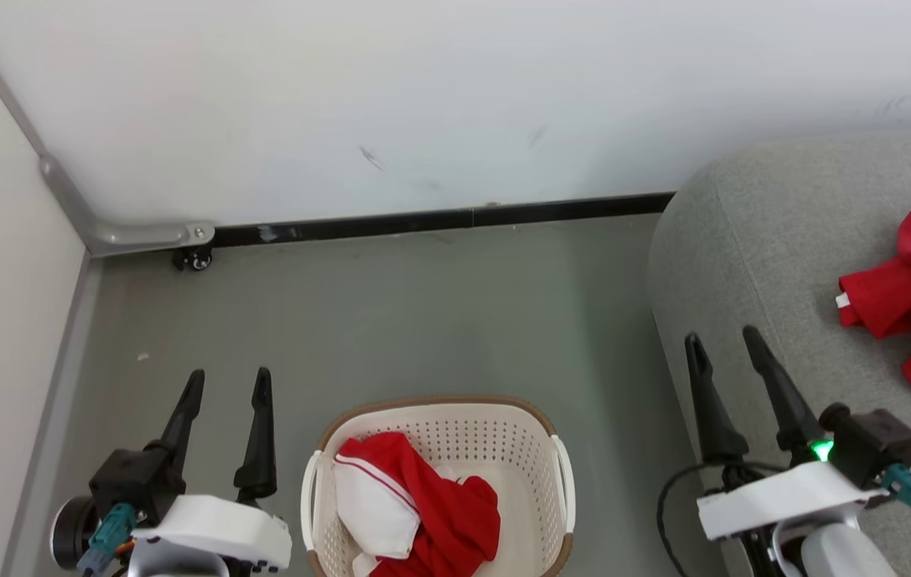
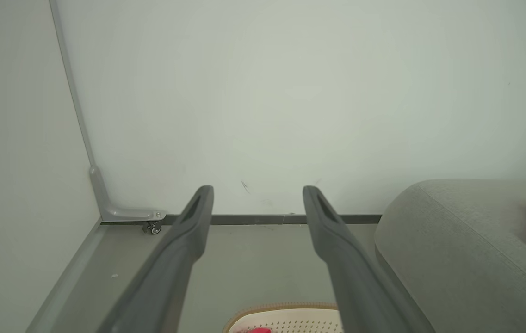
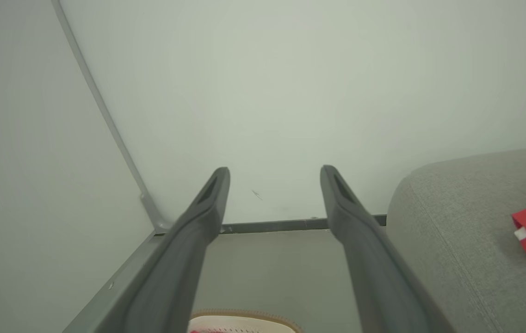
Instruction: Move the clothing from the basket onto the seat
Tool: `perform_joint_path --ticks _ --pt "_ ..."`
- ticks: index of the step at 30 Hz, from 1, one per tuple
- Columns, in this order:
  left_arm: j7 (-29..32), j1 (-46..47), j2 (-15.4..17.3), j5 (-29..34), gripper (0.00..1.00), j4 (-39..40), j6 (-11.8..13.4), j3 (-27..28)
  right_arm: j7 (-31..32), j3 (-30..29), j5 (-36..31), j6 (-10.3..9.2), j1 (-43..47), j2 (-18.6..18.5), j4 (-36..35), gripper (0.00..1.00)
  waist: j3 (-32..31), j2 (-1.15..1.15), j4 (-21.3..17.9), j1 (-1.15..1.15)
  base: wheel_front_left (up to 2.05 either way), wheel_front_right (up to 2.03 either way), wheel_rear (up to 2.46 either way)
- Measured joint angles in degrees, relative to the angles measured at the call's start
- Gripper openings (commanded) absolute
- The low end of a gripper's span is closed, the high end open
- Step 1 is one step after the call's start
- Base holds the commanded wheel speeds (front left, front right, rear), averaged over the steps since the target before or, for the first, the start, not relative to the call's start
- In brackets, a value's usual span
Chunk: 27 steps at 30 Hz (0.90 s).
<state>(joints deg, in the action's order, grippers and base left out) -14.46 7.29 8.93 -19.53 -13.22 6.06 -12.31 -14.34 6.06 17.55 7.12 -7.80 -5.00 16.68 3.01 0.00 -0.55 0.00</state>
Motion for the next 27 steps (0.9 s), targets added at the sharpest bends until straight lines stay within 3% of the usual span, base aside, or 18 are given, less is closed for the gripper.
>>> perform_joint_path --ticks 27 --pt "0.0 -7.3 0.6 0.1 1.0 -0.2 0.0 2.0 3.8 -1.3 -1.6 0.0 11.1 1.9 -6.8 1.0 -5.9 0.0 -1.0 0.0 0.0 0.0 0.0"
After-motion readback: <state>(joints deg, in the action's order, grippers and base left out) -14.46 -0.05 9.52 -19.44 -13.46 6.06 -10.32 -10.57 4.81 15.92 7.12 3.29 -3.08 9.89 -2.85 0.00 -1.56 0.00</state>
